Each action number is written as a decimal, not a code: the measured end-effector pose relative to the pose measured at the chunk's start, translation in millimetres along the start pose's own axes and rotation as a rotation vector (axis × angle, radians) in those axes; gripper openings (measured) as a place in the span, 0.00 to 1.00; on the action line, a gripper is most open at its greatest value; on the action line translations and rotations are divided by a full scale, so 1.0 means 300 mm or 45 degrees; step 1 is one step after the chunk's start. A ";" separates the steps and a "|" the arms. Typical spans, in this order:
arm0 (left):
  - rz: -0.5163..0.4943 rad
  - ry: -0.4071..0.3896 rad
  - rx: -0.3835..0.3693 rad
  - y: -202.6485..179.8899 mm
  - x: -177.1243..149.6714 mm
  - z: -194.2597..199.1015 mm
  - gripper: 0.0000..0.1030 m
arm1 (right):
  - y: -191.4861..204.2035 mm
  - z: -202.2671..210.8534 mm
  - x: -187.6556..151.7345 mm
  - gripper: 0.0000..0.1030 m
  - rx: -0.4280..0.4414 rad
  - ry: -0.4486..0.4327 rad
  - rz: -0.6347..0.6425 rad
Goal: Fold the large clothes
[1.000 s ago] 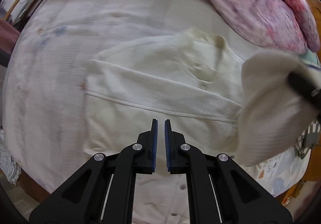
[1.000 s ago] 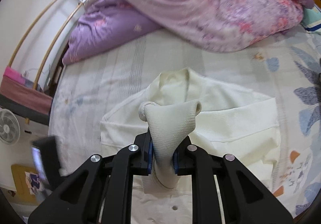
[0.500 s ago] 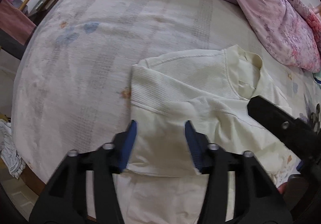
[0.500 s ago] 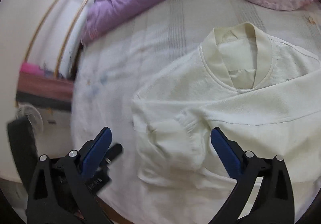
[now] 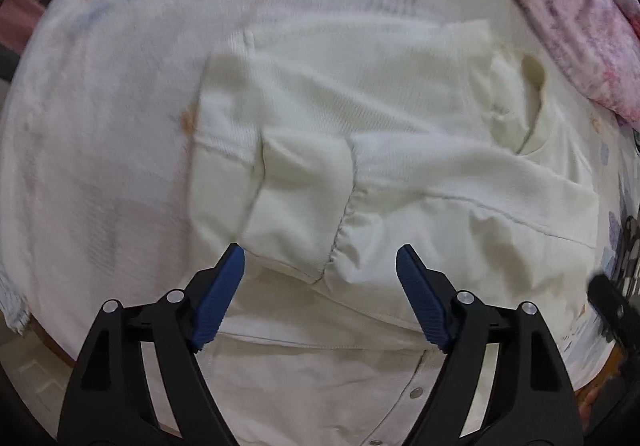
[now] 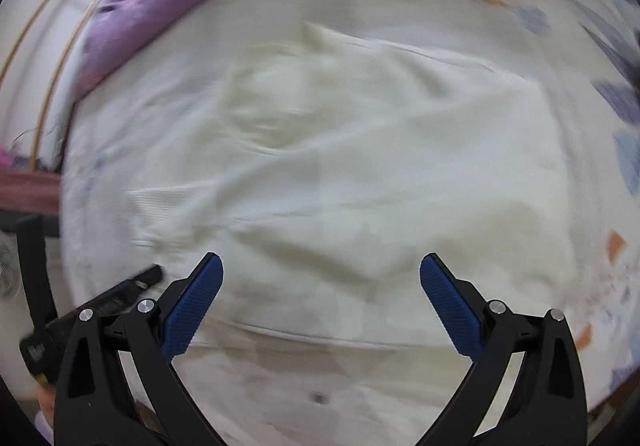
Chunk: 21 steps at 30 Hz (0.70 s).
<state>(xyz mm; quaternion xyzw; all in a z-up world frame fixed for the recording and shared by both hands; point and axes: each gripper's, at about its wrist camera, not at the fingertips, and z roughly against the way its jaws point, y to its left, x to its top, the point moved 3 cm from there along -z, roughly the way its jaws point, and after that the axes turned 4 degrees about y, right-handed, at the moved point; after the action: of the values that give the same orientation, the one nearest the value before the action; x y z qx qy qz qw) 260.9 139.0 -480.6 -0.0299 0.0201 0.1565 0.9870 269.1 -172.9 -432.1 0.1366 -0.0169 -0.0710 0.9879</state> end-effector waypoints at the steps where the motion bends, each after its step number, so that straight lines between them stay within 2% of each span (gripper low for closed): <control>1: -0.001 0.003 0.001 0.002 -0.002 -0.021 0.76 | -0.064 -0.002 -0.014 0.92 -0.034 0.011 -0.032; 2: 0.003 0.011 -0.008 0.007 -0.004 -0.054 0.76 | -0.124 -0.003 -0.029 0.92 -0.065 0.019 -0.055; 3: 0.013 0.032 -0.006 0.013 -0.006 -0.079 0.68 | -0.168 -0.006 -0.042 0.92 -0.089 0.023 -0.069; 4: 0.030 0.060 0.010 0.023 -0.007 -0.111 0.53 | -0.218 -0.009 -0.055 0.92 -0.124 0.027 -0.085; 5: 0.055 0.075 -0.013 0.034 -0.008 -0.144 0.48 | -0.266 -0.009 -0.067 0.92 -0.159 0.021 -0.105; 6: 0.070 0.067 -0.049 0.038 -0.009 -0.154 0.39 | -0.292 -0.005 -0.075 0.92 -0.167 0.004 -0.115; 7: 0.075 0.041 -0.061 0.040 -0.014 -0.152 0.35 | -0.322 -0.002 -0.084 0.92 -0.168 -0.015 -0.115; 9: 0.033 0.020 -0.050 0.028 -0.027 -0.138 0.26 | -0.348 -0.016 -0.095 0.73 -0.174 0.008 -0.066; 11: -0.020 0.031 0.018 0.012 -0.052 -0.133 0.25 | -0.367 -0.062 -0.111 0.30 -0.140 0.064 -0.019; 14: -0.029 0.033 0.045 0.014 -0.069 -0.162 0.26 | -0.440 -0.198 -0.174 0.04 -0.142 0.237 -0.077; 16: -0.033 0.043 0.051 0.012 -0.063 -0.179 0.31 | -0.502 -0.225 -0.209 0.02 -0.025 0.225 -0.214; 17: -0.039 0.058 0.082 0.007 -0.058 -0.167 0.34 | -0.505 -0.214 -0.203 0.01 -0.031 0.260 -0.241; 19: -0.083 0.058 0.198 -0.004 -0.056 -0.126 0.55 | -0.489 -0.169 -0.182 0.02 -0.104 0.269 -0.229; 20: -0.125 0.030 0.242 -0.017 -0.058 -0.080 0.55 | -0.478 -0.144 -0.166 0.05 -0.113 0.253 -0.206; 21: -0.139 0.009 0.245 -0.027 -0.058 -0.046 0.52 | -0.455 -0.106 -0.138 0.05 -0.113 0.221 -0.165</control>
<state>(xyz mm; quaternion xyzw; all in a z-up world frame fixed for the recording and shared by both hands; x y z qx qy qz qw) 246.4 125.1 -493.2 0.0634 0.0369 0.0998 0.9923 211.3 -288.4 -500.4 0.0991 0.0806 -0.1233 0.9841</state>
